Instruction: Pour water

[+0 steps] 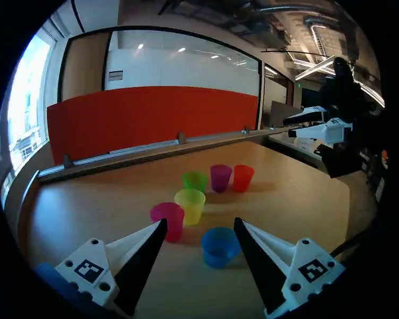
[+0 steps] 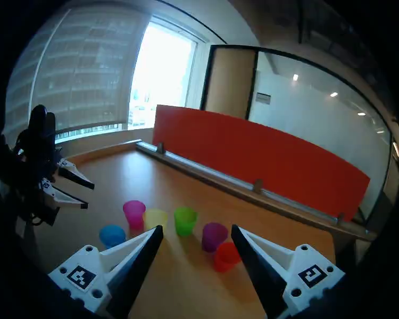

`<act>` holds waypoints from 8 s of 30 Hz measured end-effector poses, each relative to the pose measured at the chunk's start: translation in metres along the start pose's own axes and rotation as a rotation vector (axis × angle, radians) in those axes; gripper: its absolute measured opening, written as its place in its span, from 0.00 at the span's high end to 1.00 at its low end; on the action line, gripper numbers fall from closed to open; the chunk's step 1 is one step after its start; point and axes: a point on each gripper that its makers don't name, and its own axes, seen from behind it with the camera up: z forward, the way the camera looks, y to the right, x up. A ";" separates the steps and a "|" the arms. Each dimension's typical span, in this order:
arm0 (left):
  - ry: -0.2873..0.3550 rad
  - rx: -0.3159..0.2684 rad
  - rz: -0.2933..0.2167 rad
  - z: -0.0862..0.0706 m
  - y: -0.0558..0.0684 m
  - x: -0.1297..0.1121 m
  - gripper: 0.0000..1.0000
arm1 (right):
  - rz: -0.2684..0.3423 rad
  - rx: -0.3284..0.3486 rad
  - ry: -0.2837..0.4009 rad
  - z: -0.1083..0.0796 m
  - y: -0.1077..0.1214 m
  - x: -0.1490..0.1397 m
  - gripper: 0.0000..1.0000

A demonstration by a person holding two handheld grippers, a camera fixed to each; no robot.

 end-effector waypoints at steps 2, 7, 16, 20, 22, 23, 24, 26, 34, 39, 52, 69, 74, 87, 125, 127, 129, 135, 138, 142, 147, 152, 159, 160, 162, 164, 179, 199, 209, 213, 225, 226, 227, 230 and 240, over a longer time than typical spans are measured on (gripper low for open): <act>-0.009 -0.010 0.009 0.004 0.004 -0.008 0.07 | 0.001 0.001 -0.007 0.001 0.000 -0.001 0.00; -0.026 -0.036 0.028 0.014 0.014 -0.026 0.07 | -0.002 0.007 -0.024 0.005 -0.002 -0.004 0.01; -0.076 -0.085 0.049 0.032 0.033 -0.055 0.08 | -0.004 0.016 -0.037 0.013 -0.004 -0.004 0.00; -0.101 -0.099 0.065 0.039 0.037 -0.068 0.08 | -0.005 0.018 -0.040 0.016 -0.004 -0.003 0.01; -0.117 -0.103 0.076 0.043 0.037 -0.075 0.07 | -0.007 0.019 -0.042 0.018 -0.003 -0.003 0.01; -0.124 -0.105 0.081 0.045 0.037 -0.078 0.07 | -0.008 0.020 -0.043 0.019 -0.003 -0.002 0.01; -0.132 -0.105 0.086 0.046 0.037 -0.081 0.07 | -0.008 0.019 -0.043 0.020 -0.003 -0.002 0.00; -0.148 -0.107 0.095 0.050 0.037 -0.087 0.07 | -0.008 0.019 -0.041 0.021 -0.002 -0.002 0.01; -0.191 -0.124 0.112 0.065 0.040 -0.102 0.07 | 0.002 0.017 -0.049 0.026 0.000 -0.005 0.01; -0.200 -0.128 0.102 0.075 0.040 -0.105 0.07 | 0.003 0.016 -0.054 0.027 0.001 -0.007 0.00; -0.223 -0.134 0.081 0.090 0.041 -0.111 0.08 | 0.008 0.005 -0.062 0.028 0.008 -0.009 0.01; -0.245 -0.126 0.086 0.097 0.041 -0.113 0.11 | 0.009 0.000 -0.064 0.028 0.012 -0.012 0.00; -0.247 -0.129 0.085 0.097 0.042 -0.114 0.14 | 0.008 -0.001 -0.064 0.028 0.012 -0.012 0.01; -0.254 -0.122 0.073 0.096 0.041 -0.114 0.19 | 0.010 -0.002 -0.061 0.028 0.011 -0.012 0.01; -0.080 -0.014 0.033 0.028 0.024 0.011 0.20 | 0.042 0.046 -0.050 0.058 -0.008 -0.023 0.01; -0.069 -0.003 0.025 0.023 0.023 0.018 0.20 | 0.045 0.050 -0.056 0.063 -0.009 -0.028 0.00; -0.060 0.007 0.017 0.018 0.022 0.024 0.20 | 0.047 0.054 -0.063 0.067 -0.009 -0.032 0.00; -0.045 0.038 -0.008 0.006 0.019 0.039 0.19 | 0.046 0.067 -0.082 0.080 -0.011 -0.045 0.01; -0.046 0.057 -0.024 0.001 0.017 0.044 0.19 | 0.041 0.074 -0.091 0.087 -0.012 -0.050 0.01; -0.054 0.080 -0.031 -0.006 0.013 0.046 0.19 | 0.040 0.085 -0.099 0.096 -0.015 -0.054 0.01; -0.064 0.099 -0.017 -0.013 0.011 0.046 0.19 | 0.041 0.097 -0.106 0.110 -0.018 -0.059 0.00; -0.073 0.113 -0.015 -0.019 0.010 0.044 0.19 | 0.040 0.105 -0.115 0.123 -0.021 -0.064 0.01; -0.072 0.130 -0.035 -0.026 0.009 0.044 0.20 | 0.048 0.109 -0.137 0.144 -0.023 -0.072 0.00; -0.073 0.132 -0.036 -0.027 0.009 0.044 0.19 | 0.048 0.111 -0.141 0.147 -0.024 -0.073 0.00; -0.074 0.136 -0.038 -0.028 0.009 0.043 0.19 | 0.048 0.113 -0.148 0.153 -0.025 -0.076 0.00; -0.076 0.141 -0.039 -0.029 0.008 0.043 0.20 | 0.046 0.116 -0.157 0.159 -0.026 -0.080 0.01; -0.085 0.172 -0.071 -0.037 0.001 0.037 0.20 | 0.064 0.125 -0.204 0.200 -0.033 -0.099 0.00; -0.095 0.187 -0.093 -0.035 -0.006 0.031 0.20 | 0.075 0.125 -0.257 0.246 -0.031 -0.115 0.00; -0.102 0.192 -0.105 -0.033 -0.008 0.028 0.20 | 0.068 0.136 -0.267 0.264 -0.036 -0.119 0.01; -0.104 0.195 -0.108 -0.032 -0.010 0.027 0.20 | 0.066 0.134 -0.270 0.271 -0.036 -0.120 0.01; -0.106 0.196 -0.116 -0.029 -0.013 0.025 0.19 | 0.060 0.134 -0.283 0.282 -0.036 -0.124 0.01; -0.106 0.196 -0.116 -0.029 -0.013 0.025 0.19 | 0.060 0.134 -0.284 0.282 -0.036 -0.124 0.01; -0.106 0.195 -0.117 -0.029 -0.013 0.025 0.19 | 0.059 0.134 -0.285 0.283 -0.036 -0.125 0.01; -0.107 0.195 -0.118 -0.029 -0.013 0.025 0.19 | 0.059 0.134 -0.288 0.284 -0.036 -0.125 0.02; -0.110 0.195 -0.122 -0.029 -0.013 0.023 0.20 | 0.049 0.140 -0.289 0.285 -0.036 -0.125 0.09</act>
